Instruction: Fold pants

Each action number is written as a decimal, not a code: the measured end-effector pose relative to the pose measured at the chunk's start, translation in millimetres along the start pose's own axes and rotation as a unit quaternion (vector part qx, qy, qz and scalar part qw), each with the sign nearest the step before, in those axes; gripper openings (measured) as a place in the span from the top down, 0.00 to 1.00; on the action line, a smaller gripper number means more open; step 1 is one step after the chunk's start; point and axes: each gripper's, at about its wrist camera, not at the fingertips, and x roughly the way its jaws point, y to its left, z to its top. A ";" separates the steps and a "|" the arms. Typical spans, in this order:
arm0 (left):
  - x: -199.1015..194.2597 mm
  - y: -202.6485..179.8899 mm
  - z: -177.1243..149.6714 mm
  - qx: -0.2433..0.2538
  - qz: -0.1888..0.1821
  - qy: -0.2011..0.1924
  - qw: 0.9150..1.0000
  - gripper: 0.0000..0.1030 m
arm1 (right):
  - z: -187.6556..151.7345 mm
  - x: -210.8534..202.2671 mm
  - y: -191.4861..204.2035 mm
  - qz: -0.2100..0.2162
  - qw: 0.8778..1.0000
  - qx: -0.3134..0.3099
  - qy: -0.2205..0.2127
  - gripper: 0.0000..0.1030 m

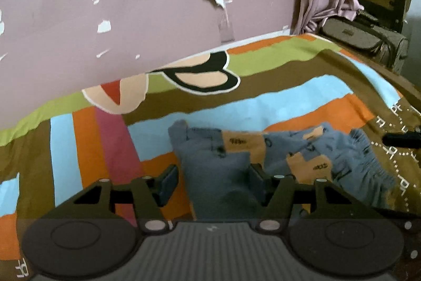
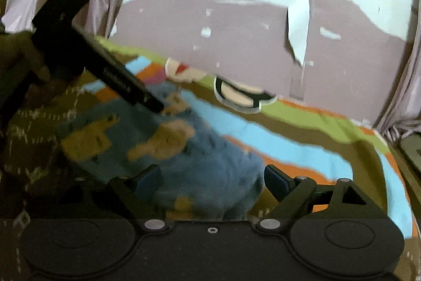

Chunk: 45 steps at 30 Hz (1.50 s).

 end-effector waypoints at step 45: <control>7.6 10.8 17.3 0.044 0.053 -0.009 0.998 0.00 | 26.5 51.0 -54.2 -0.089 0.993 0.071 0.026 0.01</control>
